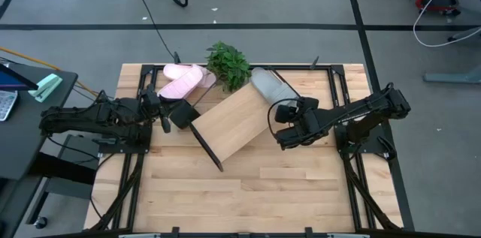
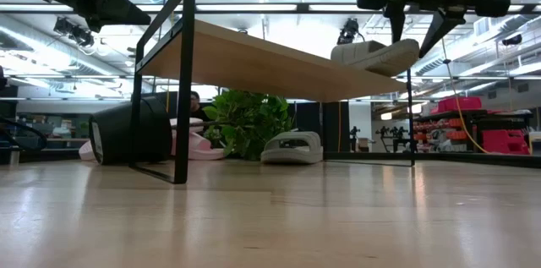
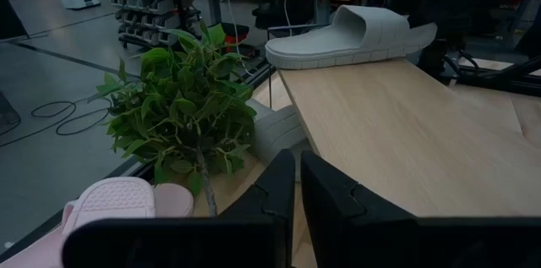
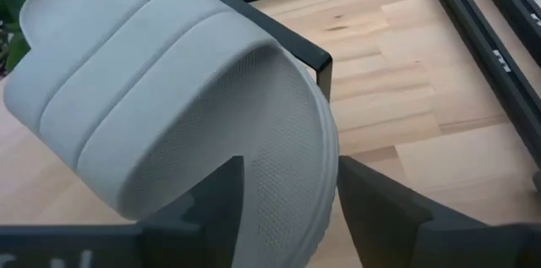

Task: Pick and place slides into the shelf
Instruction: Put the right gray slides on the shelf, then put the gray slides on the shelf

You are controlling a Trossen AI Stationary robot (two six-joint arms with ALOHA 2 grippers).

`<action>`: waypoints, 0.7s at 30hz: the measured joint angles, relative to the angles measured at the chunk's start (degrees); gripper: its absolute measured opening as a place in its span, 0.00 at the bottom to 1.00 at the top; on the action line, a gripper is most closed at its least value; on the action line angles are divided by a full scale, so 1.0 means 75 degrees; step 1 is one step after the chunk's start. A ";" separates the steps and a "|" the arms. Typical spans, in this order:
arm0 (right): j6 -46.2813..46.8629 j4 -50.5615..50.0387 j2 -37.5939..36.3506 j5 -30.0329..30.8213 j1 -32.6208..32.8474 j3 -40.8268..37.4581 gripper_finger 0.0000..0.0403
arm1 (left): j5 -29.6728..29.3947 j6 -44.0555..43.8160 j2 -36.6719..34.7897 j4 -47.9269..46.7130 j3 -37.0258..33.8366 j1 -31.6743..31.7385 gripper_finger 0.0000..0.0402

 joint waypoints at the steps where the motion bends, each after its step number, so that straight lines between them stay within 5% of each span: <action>1: -0.0003 0.0000 -0.0003 0.0000 -0.0003 0.0000 0.49 | 0.0000 0.0000 0.0000 -0.0001 0.0000 0.0000 0.06; 21: -0.0048 0.0007 -0.0004 -0.0044 -0.0003 0.0003 0.59 | 0.0052 0.0002 0.0000 -0.0004 0.0000 0.0000 0.06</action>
